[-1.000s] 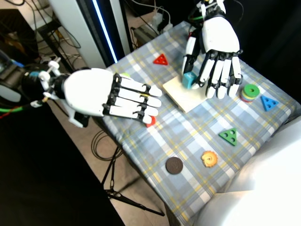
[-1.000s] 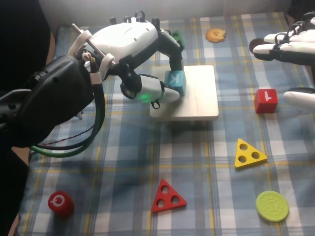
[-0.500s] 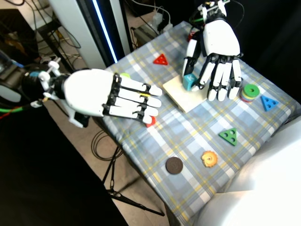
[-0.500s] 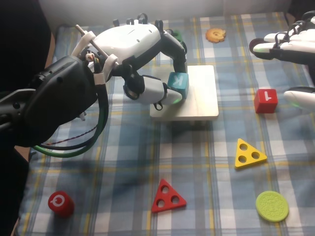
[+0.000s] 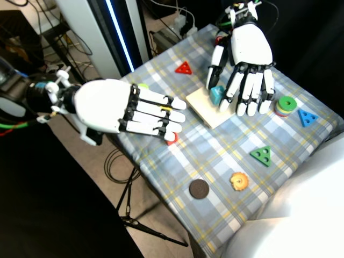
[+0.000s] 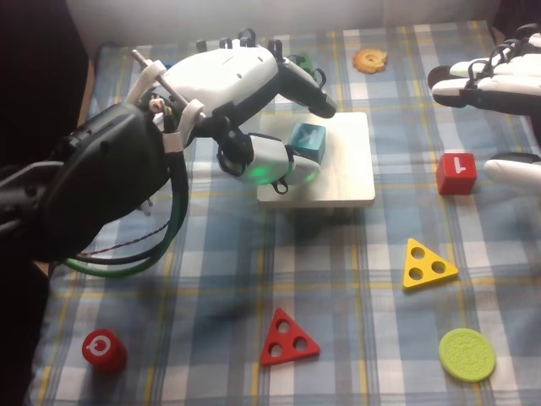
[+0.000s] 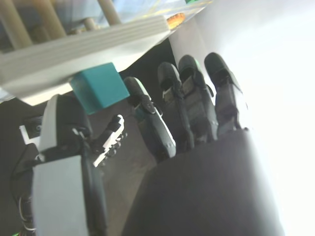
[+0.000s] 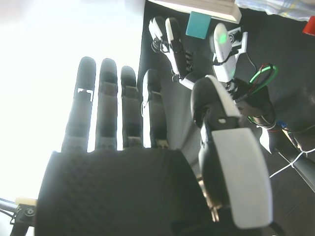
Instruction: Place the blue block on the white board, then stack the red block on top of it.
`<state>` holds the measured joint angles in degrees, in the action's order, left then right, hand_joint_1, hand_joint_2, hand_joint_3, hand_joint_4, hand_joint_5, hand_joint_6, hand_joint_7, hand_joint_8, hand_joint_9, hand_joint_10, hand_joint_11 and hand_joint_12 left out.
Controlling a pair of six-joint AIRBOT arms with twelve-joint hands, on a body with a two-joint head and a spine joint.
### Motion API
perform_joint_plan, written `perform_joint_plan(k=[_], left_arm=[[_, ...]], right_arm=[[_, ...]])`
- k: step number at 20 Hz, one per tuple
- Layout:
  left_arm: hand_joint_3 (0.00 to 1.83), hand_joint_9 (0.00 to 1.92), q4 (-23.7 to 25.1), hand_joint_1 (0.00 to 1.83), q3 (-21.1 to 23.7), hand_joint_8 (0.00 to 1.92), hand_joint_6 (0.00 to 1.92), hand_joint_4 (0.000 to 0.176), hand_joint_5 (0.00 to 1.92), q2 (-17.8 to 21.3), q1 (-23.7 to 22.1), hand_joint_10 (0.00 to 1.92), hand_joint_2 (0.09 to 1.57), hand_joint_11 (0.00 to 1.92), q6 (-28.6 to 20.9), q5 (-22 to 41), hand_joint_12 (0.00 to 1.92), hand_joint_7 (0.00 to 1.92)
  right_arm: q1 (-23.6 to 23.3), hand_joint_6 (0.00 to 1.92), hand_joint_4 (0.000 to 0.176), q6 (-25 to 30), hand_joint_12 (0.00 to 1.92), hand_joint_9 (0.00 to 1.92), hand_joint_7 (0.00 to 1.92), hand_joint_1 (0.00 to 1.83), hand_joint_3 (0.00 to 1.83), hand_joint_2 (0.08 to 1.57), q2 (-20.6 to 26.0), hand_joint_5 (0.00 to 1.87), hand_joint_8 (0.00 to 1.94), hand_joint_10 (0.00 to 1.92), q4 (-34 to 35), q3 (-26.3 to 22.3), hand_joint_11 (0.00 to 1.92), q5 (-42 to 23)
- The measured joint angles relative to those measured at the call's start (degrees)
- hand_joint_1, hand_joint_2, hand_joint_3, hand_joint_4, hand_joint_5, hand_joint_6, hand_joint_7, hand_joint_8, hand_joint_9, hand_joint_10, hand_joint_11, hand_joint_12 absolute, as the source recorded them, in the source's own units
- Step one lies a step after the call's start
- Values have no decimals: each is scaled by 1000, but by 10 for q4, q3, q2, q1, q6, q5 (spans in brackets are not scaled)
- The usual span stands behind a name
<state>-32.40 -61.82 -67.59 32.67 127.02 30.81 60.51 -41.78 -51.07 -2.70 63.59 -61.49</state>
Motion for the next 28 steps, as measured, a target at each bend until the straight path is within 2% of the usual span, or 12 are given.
perform_joint_plan(k=[1, 6, 10, 14, 17, 18, 20, 23, 24, 25, 27, 28], left_arm=[[0, 242, 13, 828, 12, 0, 0, 173, 271, 12, 5, 0, 960, 0, -33, 11, 425, 252], [0, 109, 61, 733, 79, 2, 2, 176, 36, 89, 44, 2, 906, 0, -137, 139, 178, 66], [6, 117, 99, 753, 130, 2, 3, 176, 63, 134, 99, 3, 878, 0, -225, 211, 252, 96], [2, 127, 112, 764, 157, 3, 0, 175, 112, 157, 124, 1, 894, 0, -238, 270, 469, 116], [0, 159, 105, 789, 160, 4, 6, 156, 150, 157, 127, 6, 890, 0, -239, 277, 558, 144], [0, 159, 104, 789, 160, 4, 6, 156, 150, 157, 127, 6, 890, 0, -239, 279, 558, 144], [1, 169, 103, 796, 160, 2, 1, 158, 156, 157, 127, 2, 888, 0, -239, 280, 560, 155], [2, 167, 99, 793, 160, 1, 1, 156, 150, 157, 129, 0, 900, 0, -241, 280, 569, 158], [0, 165, 99, 799, 160, 0, 0, 160, 149, 157, 129, 0, 897, 0, -241, 280, 566, 156], [0, 166, 98, 802, 160, 0, 0, 160, 148, 157, 130, 0, 894, 0, -242, 280, 583, 157], [0, 167, 97, 804, 160, 1, 1, 160, 141, 157, 133, 1, 893, 0, -245, 278, 522, 158], [0, 166, 97, 804, 160, 1, 3, 162, 144, 157, 133, 0, 892, 0, -245, 279, 512, 160]], right_arm=[[-3, 0, 105, 0, 948, 344, 316, 503, 0, 1237, -3, 319, 0, 1, 3, 4, 11, 9], [-34, 5, 112, -20, 905, 355, 334, 687, 0, 1063, -33, 350, 0, 0, 5, 28, 6, 73], [-50, 9, 78, -31, 856, 358, 346, 800, 0, 995, -65, 426, 1, 0, 13, 57, 0, 129], [-51, 5, 68, -32, 872, 369, 365, 881, 0, 1004, -80, 516, 2, 3, 33, 78, 7, 169], [-55, 2, 34, -34, 986, 433, 436, 777, 0, 1034, -85, 585, 3, 7, 40, 83, 11, 172], [-57, 2, 34, -36, 986, 433, 436, 777, 0, 1034, -86, 585, 3, 7, 40, 85, 11, 176], [-64, 17, 0, -42, 1022, 535, 545, 821, 0, 1051, -87, 696, 18, 25, 42, 86, 88, 182], [-68, 19, 0, -46, 1051, 637, 667, 897, 2, 1063, -92, 827, 16, 24, 44, 92, 141, 182], [-68, 813, 137, -46, 1072, 684, 722, 981, 3, 1108, -92, 925, 17, 19, 44, 92, 163, 183], [-68, 1052, 168, -46, 1085, 701, 743, 981, 6, 1137, -92, 898, 15, 17, 43, 92, 168, 186], [-72, 1101, 97, -46, 1098, 718, 777, 1016, 1, 1147, -93, 901, 17, 17, 44, 93, 165, 189], [-72, 1083, 26, -46, 1096, 726, 798, 1050, 0, 1144, -93, 914, 20, 17, 44, 93, 162, 189]])
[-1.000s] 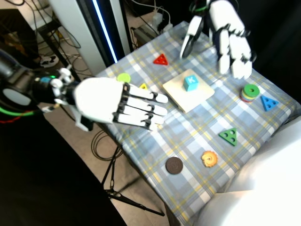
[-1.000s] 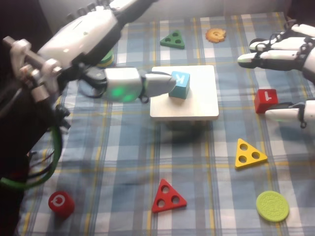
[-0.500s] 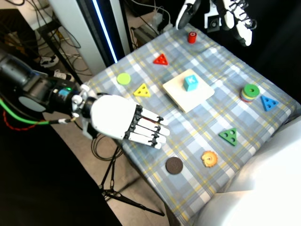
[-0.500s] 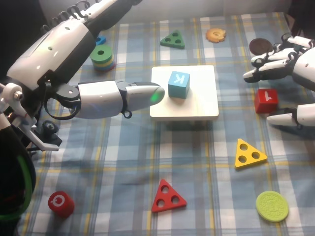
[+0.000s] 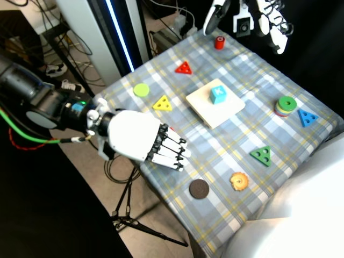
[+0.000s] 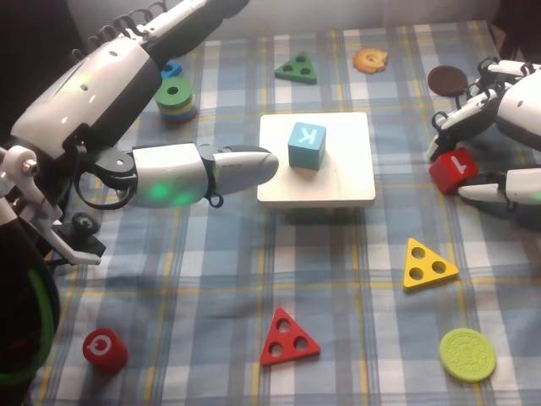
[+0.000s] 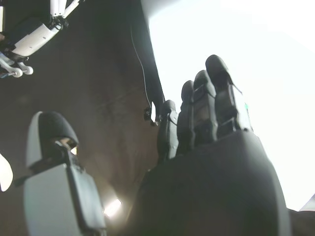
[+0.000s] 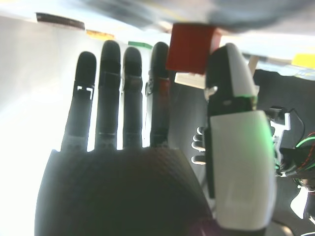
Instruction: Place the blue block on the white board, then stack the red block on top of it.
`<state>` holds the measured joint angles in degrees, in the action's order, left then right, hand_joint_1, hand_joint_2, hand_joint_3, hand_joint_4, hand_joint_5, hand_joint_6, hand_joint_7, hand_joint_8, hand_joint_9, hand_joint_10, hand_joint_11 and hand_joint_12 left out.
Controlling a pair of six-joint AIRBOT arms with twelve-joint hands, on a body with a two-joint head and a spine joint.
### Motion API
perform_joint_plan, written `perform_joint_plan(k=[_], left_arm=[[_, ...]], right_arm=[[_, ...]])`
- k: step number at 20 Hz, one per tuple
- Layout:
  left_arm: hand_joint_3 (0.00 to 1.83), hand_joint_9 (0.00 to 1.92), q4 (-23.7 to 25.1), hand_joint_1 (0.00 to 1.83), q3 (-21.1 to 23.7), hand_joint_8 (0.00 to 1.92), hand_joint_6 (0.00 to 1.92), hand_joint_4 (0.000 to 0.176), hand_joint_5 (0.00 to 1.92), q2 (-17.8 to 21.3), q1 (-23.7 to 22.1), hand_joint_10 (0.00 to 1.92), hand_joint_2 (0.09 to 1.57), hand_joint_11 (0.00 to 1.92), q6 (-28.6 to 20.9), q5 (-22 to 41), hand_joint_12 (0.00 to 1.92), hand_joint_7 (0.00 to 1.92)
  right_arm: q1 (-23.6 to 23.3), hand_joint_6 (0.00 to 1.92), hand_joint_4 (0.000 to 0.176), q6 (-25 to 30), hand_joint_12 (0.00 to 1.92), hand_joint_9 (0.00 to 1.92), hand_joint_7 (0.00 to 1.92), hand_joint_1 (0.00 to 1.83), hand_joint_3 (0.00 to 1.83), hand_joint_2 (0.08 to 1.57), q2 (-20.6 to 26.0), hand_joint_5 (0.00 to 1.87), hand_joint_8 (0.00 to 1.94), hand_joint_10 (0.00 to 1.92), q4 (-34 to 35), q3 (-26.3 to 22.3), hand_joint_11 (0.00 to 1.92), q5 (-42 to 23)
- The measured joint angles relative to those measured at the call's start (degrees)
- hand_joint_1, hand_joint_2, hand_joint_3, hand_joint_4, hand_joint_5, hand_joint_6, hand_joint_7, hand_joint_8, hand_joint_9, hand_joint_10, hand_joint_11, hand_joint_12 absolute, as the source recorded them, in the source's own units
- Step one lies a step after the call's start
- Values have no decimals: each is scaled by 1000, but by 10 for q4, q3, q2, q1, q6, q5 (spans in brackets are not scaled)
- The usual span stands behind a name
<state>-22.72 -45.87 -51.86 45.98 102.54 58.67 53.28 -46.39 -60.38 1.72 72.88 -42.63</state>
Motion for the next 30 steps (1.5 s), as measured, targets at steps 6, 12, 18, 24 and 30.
perform_joint_plan(k=[6, 12, 18, 24, 30], left_arm=[[1, 163, 0, 790, 2, 1, 1, 164, 136, 6, 7, 2, 896, 0, 0, -1, 368, 158], [4, 166, -4, 766, 15, 0, 2, 164, 144, 41, 31, 0, 898, 0, 0, 0, 365, 163], [1, 165, 1, 736, 17, 3, 2, 157, 135, 51, 41, 3, 907, 0, -1, -2, 497, 172], [0, 198, 8, 763, 16, 0, 1, 159, 145, 53, 41, 3, 903, 0, -1, -5, 441, 197], [0, 186, 8, 770, 15, 1, 3, 158, 149, 53, 41, 3, 903, 0, -1, -12, 423, 189]], right_arm=[[-30, 936, 0, 5, 1126, 792, 909, 1114, 0, 1104, 2, 1006, 21, 24, -40, -1, 223, 9], [-150, 924, 0, 115, 1022, 760, 895, 1099, 0, 1099, -2, 1014, 2, 7, -212, 11, 239, -22], [-192, 806, 0, 224, 975, 775, 918, 1152, 0, 1066, -67, 1085, 5, 2, -324, 66, 234, -24], [-209, 911, 0, 257, 878, 697, 858, 1141, 1, 1094, -106, 1020, 4, 1, -367, 105, 178, -10], [-216, 965, 0, 260, 1015, 688, 843, 1099, 0, 1107, -126, 993, 0, 0, -382, 112, 127, -7]])
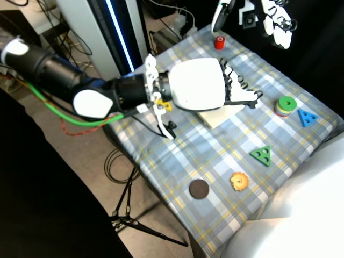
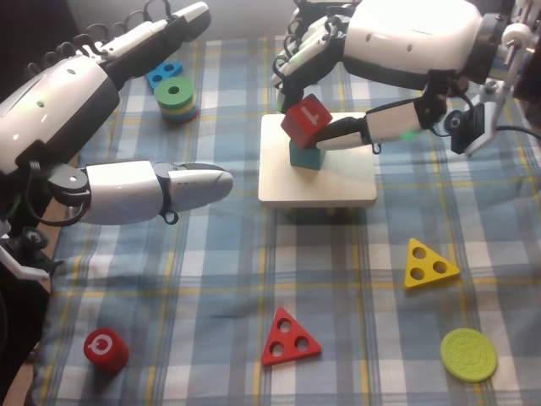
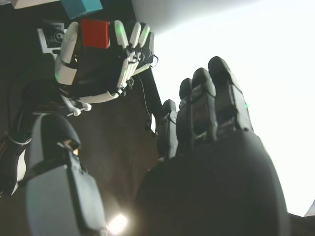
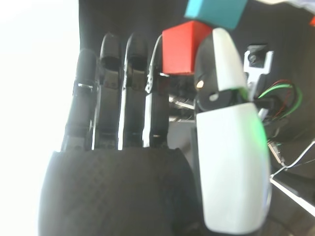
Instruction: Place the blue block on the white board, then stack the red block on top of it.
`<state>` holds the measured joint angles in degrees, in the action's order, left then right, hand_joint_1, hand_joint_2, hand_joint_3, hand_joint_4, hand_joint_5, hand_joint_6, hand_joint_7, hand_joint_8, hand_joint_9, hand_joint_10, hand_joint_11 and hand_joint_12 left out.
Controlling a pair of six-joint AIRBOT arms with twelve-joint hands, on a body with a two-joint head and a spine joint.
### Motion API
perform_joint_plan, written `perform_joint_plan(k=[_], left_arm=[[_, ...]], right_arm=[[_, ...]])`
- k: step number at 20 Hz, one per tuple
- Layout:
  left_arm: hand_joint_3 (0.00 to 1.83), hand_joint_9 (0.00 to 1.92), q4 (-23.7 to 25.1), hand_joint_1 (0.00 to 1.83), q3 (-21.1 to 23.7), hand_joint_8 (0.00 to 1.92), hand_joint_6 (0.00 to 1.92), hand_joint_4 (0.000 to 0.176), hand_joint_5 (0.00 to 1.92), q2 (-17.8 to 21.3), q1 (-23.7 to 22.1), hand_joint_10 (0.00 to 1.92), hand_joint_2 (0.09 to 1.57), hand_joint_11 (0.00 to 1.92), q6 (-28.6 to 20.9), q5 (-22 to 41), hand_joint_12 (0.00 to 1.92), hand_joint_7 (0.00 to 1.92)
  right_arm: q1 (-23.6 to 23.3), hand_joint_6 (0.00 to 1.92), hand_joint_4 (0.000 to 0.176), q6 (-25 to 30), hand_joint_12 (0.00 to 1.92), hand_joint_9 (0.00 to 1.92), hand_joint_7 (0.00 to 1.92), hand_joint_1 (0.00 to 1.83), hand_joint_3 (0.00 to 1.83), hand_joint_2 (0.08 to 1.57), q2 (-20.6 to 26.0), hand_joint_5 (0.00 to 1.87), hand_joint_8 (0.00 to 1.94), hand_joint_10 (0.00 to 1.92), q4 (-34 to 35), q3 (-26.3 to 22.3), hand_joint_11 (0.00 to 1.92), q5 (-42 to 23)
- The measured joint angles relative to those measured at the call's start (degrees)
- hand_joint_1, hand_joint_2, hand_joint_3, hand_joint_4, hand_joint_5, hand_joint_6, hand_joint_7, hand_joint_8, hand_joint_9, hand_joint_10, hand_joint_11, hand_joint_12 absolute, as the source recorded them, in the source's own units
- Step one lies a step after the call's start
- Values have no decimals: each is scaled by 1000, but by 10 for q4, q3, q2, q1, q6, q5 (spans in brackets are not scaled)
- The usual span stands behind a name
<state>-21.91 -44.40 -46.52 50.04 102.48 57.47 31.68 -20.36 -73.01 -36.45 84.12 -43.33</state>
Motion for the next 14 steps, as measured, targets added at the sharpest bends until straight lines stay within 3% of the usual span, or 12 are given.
perform_joint_plan(k=[1, 8, 9, 14], left_arm=[[0, 194, 0, 779, 0, 1, 3, 149, 158, 0, 0, 4, 899, 0, 0, 0, 452, 194], [0, 191, 0, 774, 0, 1, 2, 156, 153, 0, 0, 1, 904, 0, 0, 0, 465, 193], [2, 173, 0, 781, 0, 0, 1, 141, 153, 0, 0, 0, 910, 0, 0, 0, 474, 187], [0, 178, 0, 769, 0, 1, 0, 152, 148, 0, 0, 5, 906, 0, 0, 0, 479, 185]], right_arm=[[0, 957, 0, 1, 1029, 699, 847, 1103, 0, 1105, 0, 998, 1, 4, 0, 2, 133, 0], [0, 977, 0, 0, 1127, 640, 795, 1107, 0, 1111, 1, 984, 0, 0, 0, 2, 24, 6], [0, 977, 0, 0, 1125, 625, 782, 1110, 0, 1112, 1, 983, 0, 0, 0, 2, 15, 6], [0, 961, 0, 3, 1088, 701, 827, 1152, 0, 1109, 1, 986, 4, 12, 0, 2, 115, 9]])
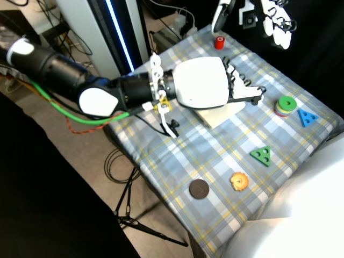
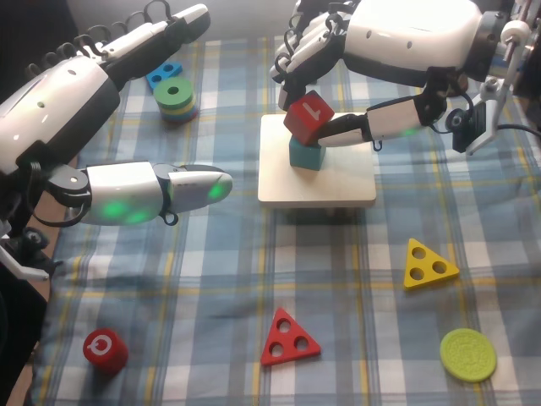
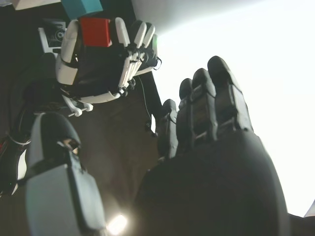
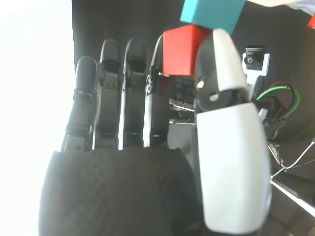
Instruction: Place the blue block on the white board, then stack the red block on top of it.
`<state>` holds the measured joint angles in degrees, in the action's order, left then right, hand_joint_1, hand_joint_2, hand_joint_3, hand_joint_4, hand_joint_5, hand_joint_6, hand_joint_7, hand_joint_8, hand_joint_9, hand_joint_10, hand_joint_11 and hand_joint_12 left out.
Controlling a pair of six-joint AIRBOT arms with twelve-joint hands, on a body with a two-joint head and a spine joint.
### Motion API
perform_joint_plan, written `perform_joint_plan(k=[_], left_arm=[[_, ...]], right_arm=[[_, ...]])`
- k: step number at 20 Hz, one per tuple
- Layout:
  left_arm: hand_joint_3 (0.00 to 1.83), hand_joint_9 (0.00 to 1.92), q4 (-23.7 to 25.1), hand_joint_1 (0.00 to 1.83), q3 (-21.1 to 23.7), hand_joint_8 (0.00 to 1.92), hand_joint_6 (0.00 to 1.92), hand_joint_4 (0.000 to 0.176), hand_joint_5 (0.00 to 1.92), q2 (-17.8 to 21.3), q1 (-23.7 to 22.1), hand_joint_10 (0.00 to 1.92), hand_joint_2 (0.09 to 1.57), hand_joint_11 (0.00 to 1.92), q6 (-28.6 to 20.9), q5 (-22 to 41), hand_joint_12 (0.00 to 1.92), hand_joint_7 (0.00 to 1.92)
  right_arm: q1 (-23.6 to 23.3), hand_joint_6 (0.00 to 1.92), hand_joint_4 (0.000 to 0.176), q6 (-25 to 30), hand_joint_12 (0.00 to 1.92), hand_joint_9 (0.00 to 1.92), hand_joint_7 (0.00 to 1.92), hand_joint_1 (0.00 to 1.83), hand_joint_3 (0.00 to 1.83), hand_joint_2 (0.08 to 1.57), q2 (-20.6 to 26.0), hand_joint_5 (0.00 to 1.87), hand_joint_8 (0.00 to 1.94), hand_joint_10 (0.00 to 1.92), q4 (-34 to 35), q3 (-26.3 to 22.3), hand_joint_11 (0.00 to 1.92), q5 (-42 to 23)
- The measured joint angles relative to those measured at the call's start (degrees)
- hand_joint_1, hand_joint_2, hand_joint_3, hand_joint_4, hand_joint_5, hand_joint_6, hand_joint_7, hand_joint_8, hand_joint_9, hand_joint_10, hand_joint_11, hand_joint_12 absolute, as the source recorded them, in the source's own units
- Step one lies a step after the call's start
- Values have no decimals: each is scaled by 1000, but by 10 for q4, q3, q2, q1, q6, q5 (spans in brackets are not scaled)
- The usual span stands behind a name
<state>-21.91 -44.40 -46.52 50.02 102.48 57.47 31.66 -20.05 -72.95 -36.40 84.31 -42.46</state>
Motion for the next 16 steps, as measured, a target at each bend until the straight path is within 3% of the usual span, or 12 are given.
perform_joint_plan(k=[4, 10, 13, 16], left_arm=[[1, 162, 0, 772, 0, 2, 2, 139, 158, 0, 0, 4, 912, 0, 0, 0, 454, 180], [0, 189, -3, 750, 0, 2, 3, 151, 156, 0, 0, 5, 909, 0, 0, 0, 390, 191], [0, 188, -4, 747, 0, 2, 1, 158, 147, 0, 0, 2, 910, 0, 0, 0, 359, 185], [0, 193, -4, 773, 0, 2, 2, 144, 161, -1, 0, 2, 905, 0, 0, 0, 393, 196]], right_arm=[[0, 954, 0, 3, 1040, 752, 862, 1157, 0, 1107, 0, 990, 6, 15, 0, 0, 192, 2], [0, 896, 0, 7, 1095, 799, 895, 1147, 0, 1091, 6, 1027, 8, 20, -3, -5, 243, 4], [0, 897, 0, 7, 1025, 766, 895, 1147, 0, 1090, 12, 1028, 3, 3, -4, -7, 197, 8], [0, 903, 0, 7, 977, 748, 881, 1141, 0, 1091, 14, 1025, 0, 1, -5, -7, 200, 10]])
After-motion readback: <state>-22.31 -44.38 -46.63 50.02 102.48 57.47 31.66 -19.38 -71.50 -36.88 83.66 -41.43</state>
